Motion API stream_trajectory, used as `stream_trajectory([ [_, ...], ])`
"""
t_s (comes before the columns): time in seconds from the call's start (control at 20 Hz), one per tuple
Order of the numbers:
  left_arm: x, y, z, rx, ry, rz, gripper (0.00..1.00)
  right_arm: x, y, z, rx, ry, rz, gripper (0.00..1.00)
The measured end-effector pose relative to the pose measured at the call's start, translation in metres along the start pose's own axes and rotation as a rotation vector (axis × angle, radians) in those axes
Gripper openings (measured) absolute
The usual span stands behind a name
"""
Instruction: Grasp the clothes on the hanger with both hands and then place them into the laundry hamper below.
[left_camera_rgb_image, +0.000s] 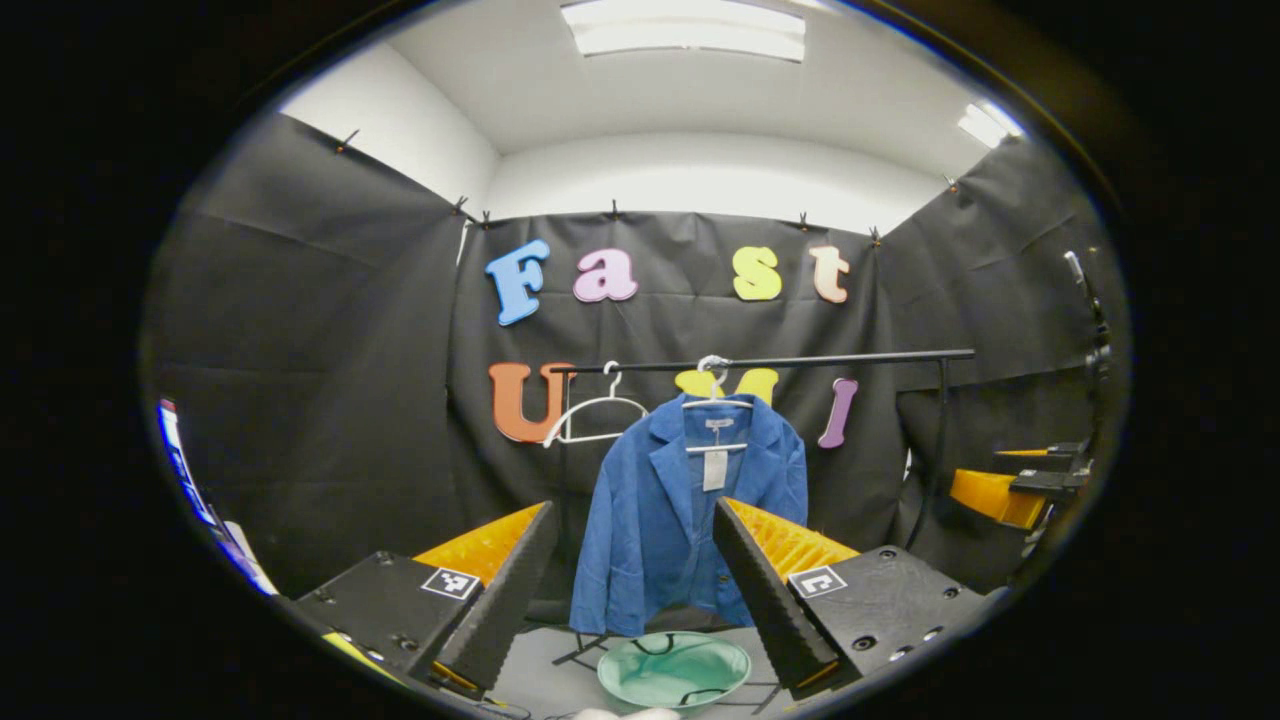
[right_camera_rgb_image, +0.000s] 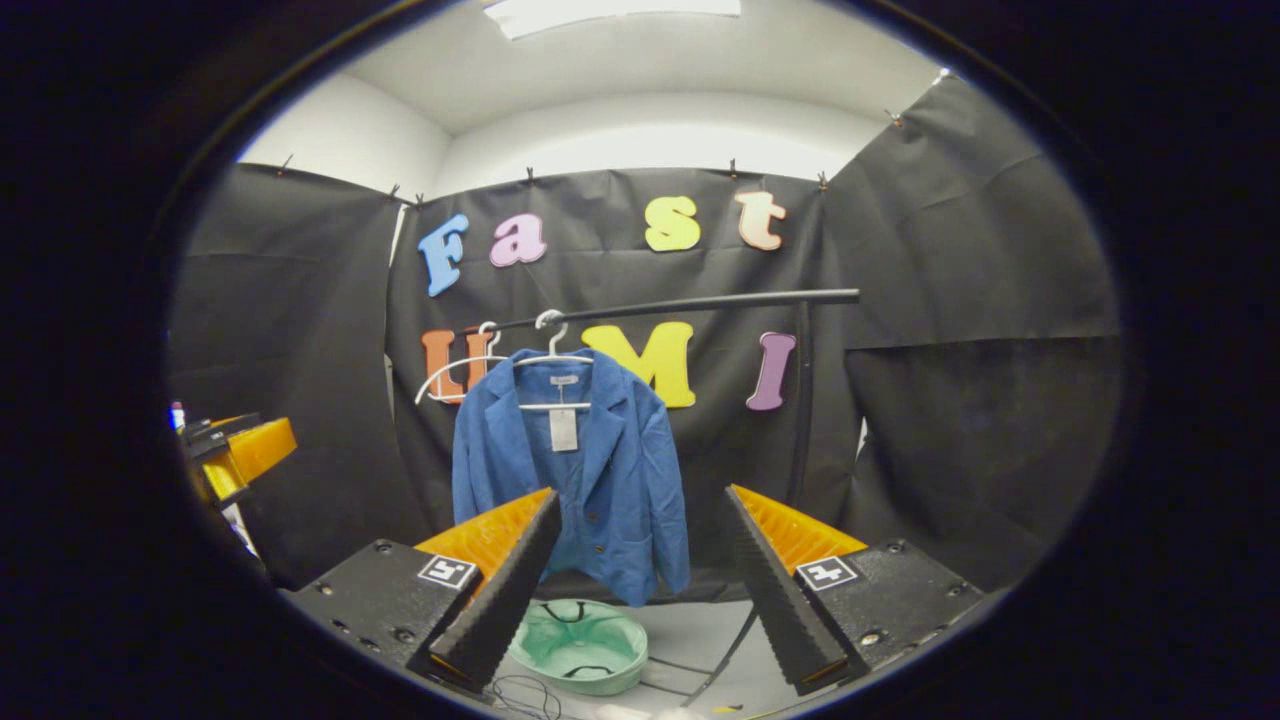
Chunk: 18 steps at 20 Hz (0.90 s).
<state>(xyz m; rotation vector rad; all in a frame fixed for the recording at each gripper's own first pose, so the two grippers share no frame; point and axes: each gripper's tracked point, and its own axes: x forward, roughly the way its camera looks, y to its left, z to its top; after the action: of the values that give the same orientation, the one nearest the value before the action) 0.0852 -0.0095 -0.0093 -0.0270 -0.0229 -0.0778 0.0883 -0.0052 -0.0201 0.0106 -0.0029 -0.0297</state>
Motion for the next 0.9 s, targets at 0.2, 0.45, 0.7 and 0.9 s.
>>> stream_trajectory([
  [0.2, 0.053, -0.008, -0.012, 0.013, -0.015, 0.034, 1.0, 0.065, -0.003, -0.009, 0.001, 0.018, 0.038, 0.98],
  [0.45, 0.136, -0.033, -0.029, 0.037, -0.041, 0.032, 0.97, 0.154, -0.005, -0.024, 0.014, 0.042, 0.101, 1.0],
  [0.7, 0.209, -0.048, -0.058, 0.056, -0.024, 0.037, 1.0, 0.239, 0.01, -0.035, -0.004, 0.05, 0.178, 1.0],
  [0.9, 0.264, -0.045, -0.082, 0.028, 0.014, 0.047, 0.99, 0.292, 0.032, -0.04, -0.003, 0.055, 0.242, 1.0],
])
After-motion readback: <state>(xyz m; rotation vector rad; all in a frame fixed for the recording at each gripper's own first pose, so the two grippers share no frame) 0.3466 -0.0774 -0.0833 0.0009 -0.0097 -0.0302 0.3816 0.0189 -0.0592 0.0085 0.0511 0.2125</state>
